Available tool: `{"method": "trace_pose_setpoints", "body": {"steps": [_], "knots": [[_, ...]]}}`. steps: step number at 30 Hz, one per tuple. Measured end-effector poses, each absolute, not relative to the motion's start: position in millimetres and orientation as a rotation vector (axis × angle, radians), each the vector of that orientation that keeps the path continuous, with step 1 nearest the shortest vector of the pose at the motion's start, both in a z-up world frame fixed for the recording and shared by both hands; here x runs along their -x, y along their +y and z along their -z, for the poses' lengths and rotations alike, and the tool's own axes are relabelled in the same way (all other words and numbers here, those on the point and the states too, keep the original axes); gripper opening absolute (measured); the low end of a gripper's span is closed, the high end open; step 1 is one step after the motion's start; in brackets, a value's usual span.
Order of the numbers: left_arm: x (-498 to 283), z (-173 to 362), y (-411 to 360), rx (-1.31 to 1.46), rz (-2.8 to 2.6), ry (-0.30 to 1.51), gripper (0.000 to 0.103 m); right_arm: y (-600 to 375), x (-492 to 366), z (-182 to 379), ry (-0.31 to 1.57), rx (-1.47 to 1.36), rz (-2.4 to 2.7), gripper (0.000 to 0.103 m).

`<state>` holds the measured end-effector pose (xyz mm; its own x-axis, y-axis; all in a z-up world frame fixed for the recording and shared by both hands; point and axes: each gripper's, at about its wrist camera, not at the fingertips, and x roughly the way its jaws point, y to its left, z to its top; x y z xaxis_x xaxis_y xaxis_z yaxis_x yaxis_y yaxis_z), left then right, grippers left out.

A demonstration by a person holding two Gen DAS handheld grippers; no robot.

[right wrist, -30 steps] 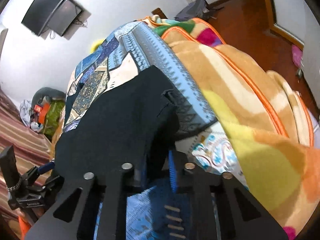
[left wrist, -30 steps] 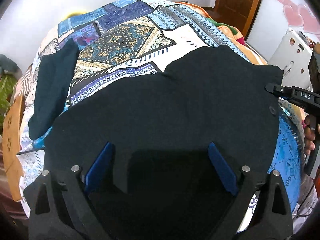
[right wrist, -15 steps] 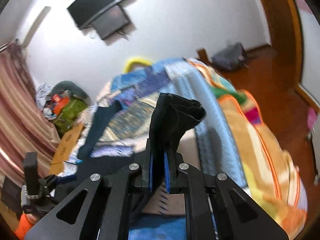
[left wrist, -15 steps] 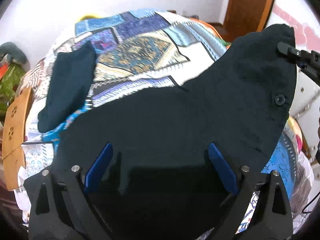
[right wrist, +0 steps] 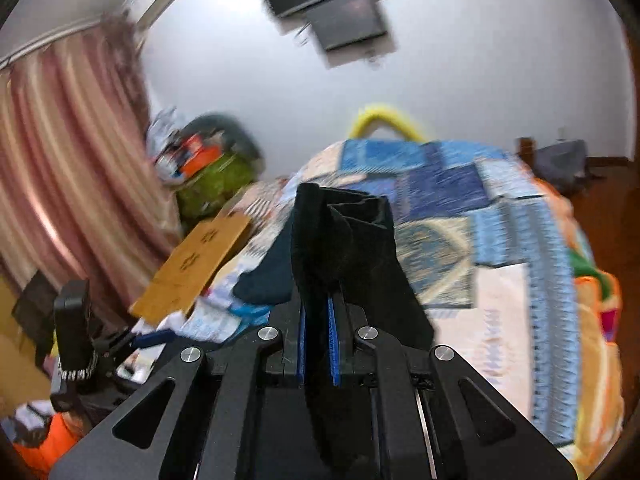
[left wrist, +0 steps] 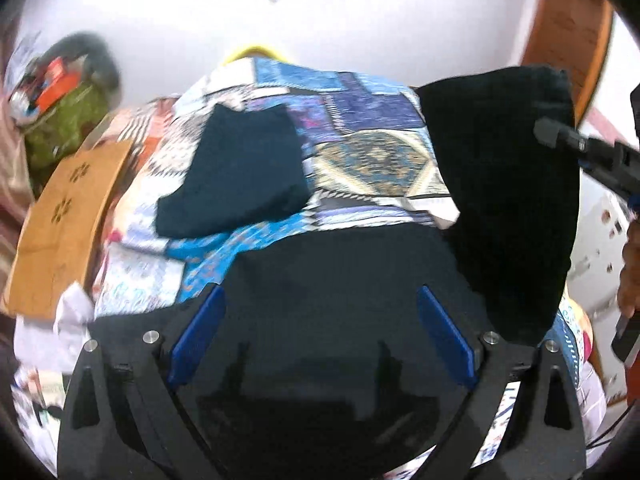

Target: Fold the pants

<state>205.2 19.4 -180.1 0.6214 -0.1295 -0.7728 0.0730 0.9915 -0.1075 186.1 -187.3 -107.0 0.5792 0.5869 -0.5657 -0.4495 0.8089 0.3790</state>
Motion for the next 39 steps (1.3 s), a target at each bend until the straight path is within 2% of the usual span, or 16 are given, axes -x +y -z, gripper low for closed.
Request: {"method": "trace_pose_setpoints", "body": {"steps": [6, 12, 15, 17, 19, 21, 29, 39], "knots": [[-189.2, 207.5, 65.7, 0.134, 0.018, 0.963, 0.097, -114.5, -172.1, 153.4, 0.893, -0.088, -0.773, 0.008], [-183.3, 222.6, 85.2, 0.159, -0.023, 0.999, 0.097, -89.9, -141.5, 200.5, 1.016, 0.053, -0.847, 0.01], [-186.9, 218.7, 82.9, 0.151, -0.026, 0.989, 0.097, -89.6, -129.9, 206.8, 1.027, 0.114, -0.829, 0.015], [-191.0, 212.1, 78.4, 0.144, -0.016, 0.973, 0.097, -92.7, -127.1, 200.1, 1.026, 0.129, -0.826, 0.024], [-196.1, 204.4, 71.8, 0.132, -0.007, 0.955, 0.097, -97.3, -121.0, 188.9, 1.015, 0.126, -0.848, 0.039], [-201.9, 195.3, 62.8, 0.117, 0.007, 0.934, 0.097, -104.3, -115.6, 176.7, 0.965, 0.139, -0.853, 0.042], [-232.0, 184.0, 16.1, 0.053, 0.108, 0.931, 0.097, -155.9, -142.3, 160.1, 0.859, 0.204, -0.685, 0.044], [-252.9, 247.6, -54.4, -0.14, 0.193, 1.097, 0.097, -194.9, -177.0, 241.2, 1.031, 0.105, -0.526, 0.043]]}}
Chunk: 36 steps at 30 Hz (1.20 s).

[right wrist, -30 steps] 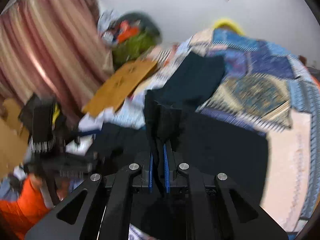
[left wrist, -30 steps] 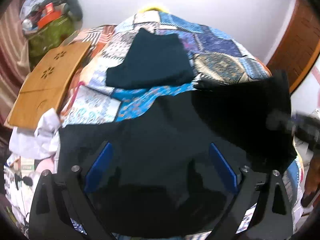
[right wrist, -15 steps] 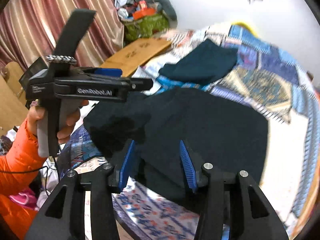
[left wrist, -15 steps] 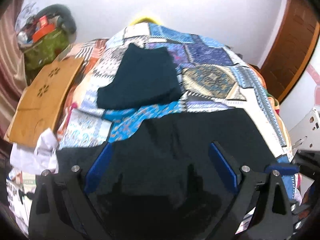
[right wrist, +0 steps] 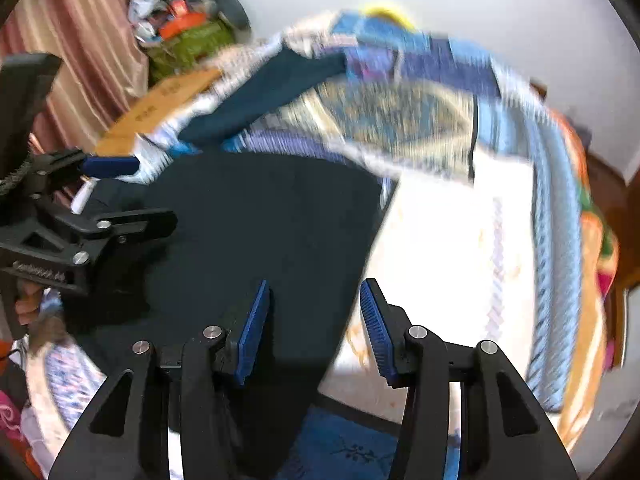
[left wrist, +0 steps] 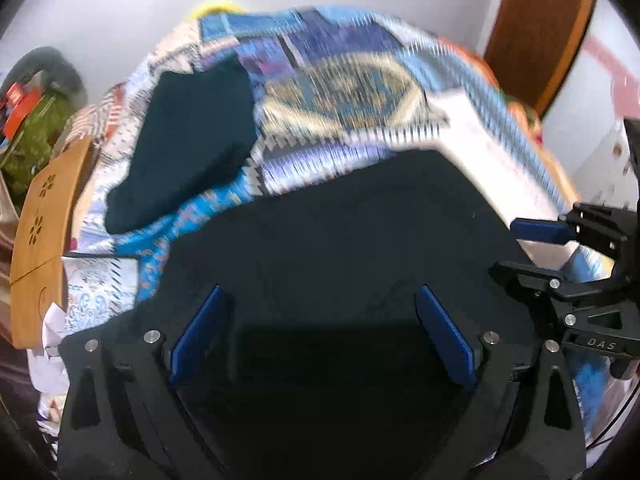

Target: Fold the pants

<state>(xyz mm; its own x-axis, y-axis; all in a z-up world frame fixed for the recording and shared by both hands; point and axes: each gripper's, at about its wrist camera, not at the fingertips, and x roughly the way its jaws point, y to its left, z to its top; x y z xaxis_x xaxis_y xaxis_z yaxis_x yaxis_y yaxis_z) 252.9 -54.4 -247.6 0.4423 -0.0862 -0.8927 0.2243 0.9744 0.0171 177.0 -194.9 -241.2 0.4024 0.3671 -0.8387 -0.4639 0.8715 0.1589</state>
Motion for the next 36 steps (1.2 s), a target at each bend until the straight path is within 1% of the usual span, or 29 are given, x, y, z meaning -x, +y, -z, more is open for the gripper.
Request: {"method": "trace_pose_setpoints", "body": {"steps": [6, 13, 23, 30, 31, 33, 36], "knots": [[-238.8, 253.6, -49.7, -0.134, 0.196, 1.072, 0.098, -203.3, -167.6, 240.6, 1.023, 0.064, -0.53, 0.043], [-212.4, 247.7, -36.7, -0.17, 0.15, 1.024, 0.098, -217.8, -148.1, 234.8, 1.011, 0.052, -0.523, 0.043], [-179.1, 232.8, -3.9, -0.197, 0.02, 1.004, 0.097, -222.3, -135.6, 217.3, 1.006, 0.09, -0.476, 0.044], [-156.9, 226.2, 67.6, -0.02, -0.203, 1.008, 0.097, -208.0, -132.9, 182.0, 0.916, 0.07, -0.502, 0.044], [-153.3, 224.9, 78.7, 0.014, -0.223, 1.005, 0.097, -204.1, -132.4, 177.2, 0.903, 0.068, -0.511, 0.045], [-143.5, 222.6, 106.0, 0.107, -0.26, 1.009, 0.097, -193.2, -131.7, 166.9, 0.868, 0.068, -0.537, 0.048], [-123.9, 222.4, 146.9, 0.269, -0.3, 1.016, 0.097, -169.6, -131.5, 157.8, 0.836, 0.092, -0.591, 0.049]]}}
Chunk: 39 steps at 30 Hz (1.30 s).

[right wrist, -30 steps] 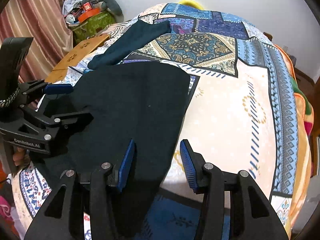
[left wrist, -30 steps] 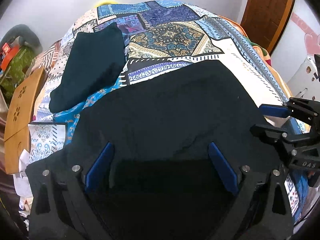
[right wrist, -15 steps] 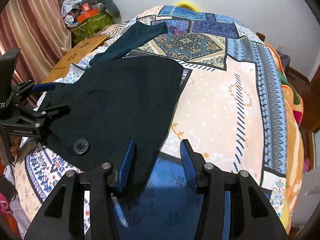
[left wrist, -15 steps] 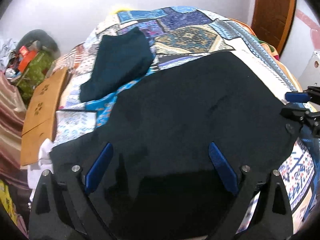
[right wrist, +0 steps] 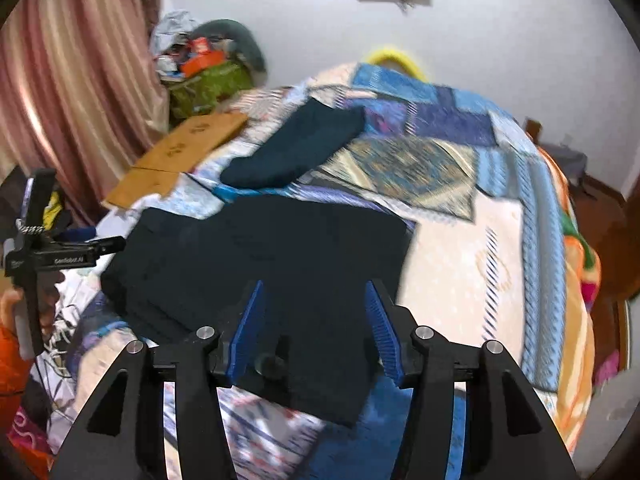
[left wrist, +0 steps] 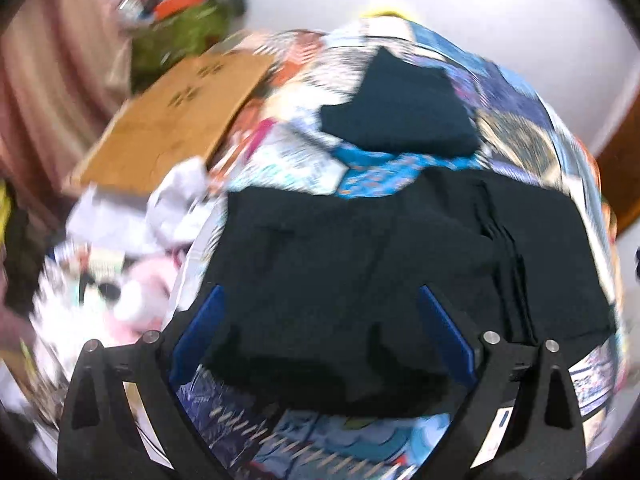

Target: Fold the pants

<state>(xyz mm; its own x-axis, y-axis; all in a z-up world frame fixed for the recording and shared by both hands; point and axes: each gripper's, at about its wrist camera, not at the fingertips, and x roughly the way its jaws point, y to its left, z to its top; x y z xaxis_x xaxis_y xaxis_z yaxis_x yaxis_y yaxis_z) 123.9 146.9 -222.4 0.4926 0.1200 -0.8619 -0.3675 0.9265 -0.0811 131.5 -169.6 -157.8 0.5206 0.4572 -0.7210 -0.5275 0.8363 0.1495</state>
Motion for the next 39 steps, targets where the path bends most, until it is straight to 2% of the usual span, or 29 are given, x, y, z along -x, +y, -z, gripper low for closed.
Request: {"method": "trace_pose_setpoints", "body": {"steps": [5, 10, 14, 18, 24, 28, 29, 30, 32, 36, 39], "knots": [[-94.6, 238.7, 189.3, 0.447, -0.3, 1.068, 0.097, -125.2, -137.7, 164.8, 0.847, 0.146, -0.671, 0.049], [-76.4, 267.0, 207.7, 0.614, -0.255, 1.136, 0.097, -90.3, -146.9, 196.9, 0.917, 0.202, -0.71, 0.049], [-72.1, 298.3, 215.5, 0.784, -0.2, 1.202, 0.097, -83.5, -149.8, 223.7, 1.015, 0.2, -0.719, 0.049], [-71.9, 322.1, 221.0, 0.935, -0.123, 1.238, 0.097, -87.6, -146.7, 218.9, 1.013, 0.218, -0.747, 0.05], [-81.0, 336.8, 225.7, 1.076, -0.058, 1.194, 0.097, -90.0, -145.4, 220.2, 1.01, 0.201, -0.764, 0.05], [-96.8, 338.9, 226.0, 1.073, -0.068, 1.175, 0.097, -88.6, -147.0, 220.6, 1.011, 0.188, -0.769, 0.05], [-100.3, 336.3, 223.9, 1.04, -0.096, 1.163, 0.091, -89.0, -146.8, 220.7, 1.011, 0.185, -0.771, 0.05], [-102.5, 334.6, 221.9, 1.0, -0.132, 1.162, 0.071, -89.0, -146.8, 220.8, 1.011, 0.183, -0.772, 0.05], [-107.2, 328.7, 216.1, 0.866, -0.219, 1.178, 0.039, -90.1, -146.8, 220.8, 1.009, 0.178, -0.775, 0.05], [-108.7, 316.6, 209.9, 0.783, -0.267, 1.147, 0.023, -94.1, -146.2, 220.0, 1.008, 0.155, -0.775, 0.05], [-111.6, 290.7, 198.2, 0.637, -0.303, 1.097, 0.017, -100.3, -145.7, 218.0, 1.006, 0.127, -0.765, 0.05]]}}
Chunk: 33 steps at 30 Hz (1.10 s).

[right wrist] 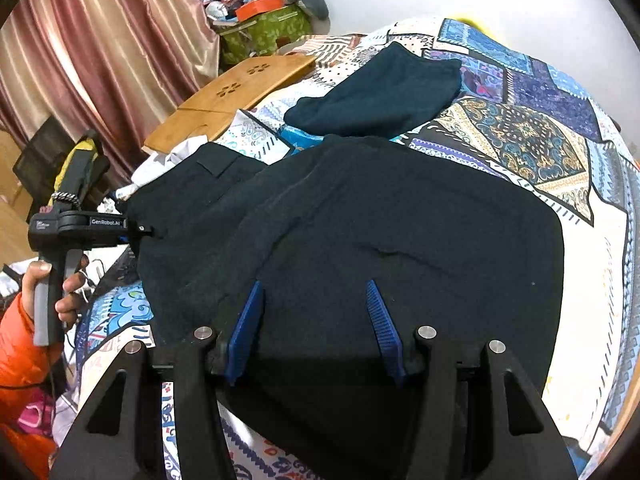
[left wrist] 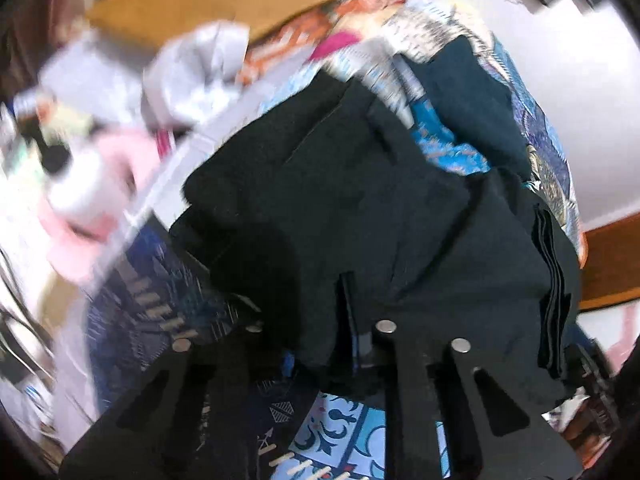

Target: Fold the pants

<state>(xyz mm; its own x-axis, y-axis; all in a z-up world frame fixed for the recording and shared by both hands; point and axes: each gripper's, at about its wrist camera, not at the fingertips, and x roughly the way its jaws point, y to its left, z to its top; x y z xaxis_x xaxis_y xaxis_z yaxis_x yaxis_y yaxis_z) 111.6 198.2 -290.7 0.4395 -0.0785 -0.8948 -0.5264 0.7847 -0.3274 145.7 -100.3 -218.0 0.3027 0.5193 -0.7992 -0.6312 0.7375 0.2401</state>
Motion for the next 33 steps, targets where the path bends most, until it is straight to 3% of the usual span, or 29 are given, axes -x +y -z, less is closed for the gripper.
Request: {"method": "trace_pose_setpoints", "body": {"steps": [12, 18, 25, 33], "knots": [[-138.3, 133.0, 122.7, 0.272, -0.161, 0.729, 0.014, -198.7, -131.9, 194.5, 0.896, 0.001, -0.509, 0.05], [-172.2, 85.3, 62.3, 0.219, -0.005, 0.617, 0.014, -220.5, -129.0, 220.2, 0.987, 0.034, -0.443, 0.05], [-202.5, 88.8, -31.0, 0.165, 0.251, 0.66, 0.014, -229.7, -132.0, 226.1, 1.001, -0.053, -0.463, 0.05], [-219.7, 180.8, -106.8, 0.107, 0.481, 0.963, 0.014, -239.8, -115.4, 226.1, 0.996, -0.061, -0.466, 0.05]]}}
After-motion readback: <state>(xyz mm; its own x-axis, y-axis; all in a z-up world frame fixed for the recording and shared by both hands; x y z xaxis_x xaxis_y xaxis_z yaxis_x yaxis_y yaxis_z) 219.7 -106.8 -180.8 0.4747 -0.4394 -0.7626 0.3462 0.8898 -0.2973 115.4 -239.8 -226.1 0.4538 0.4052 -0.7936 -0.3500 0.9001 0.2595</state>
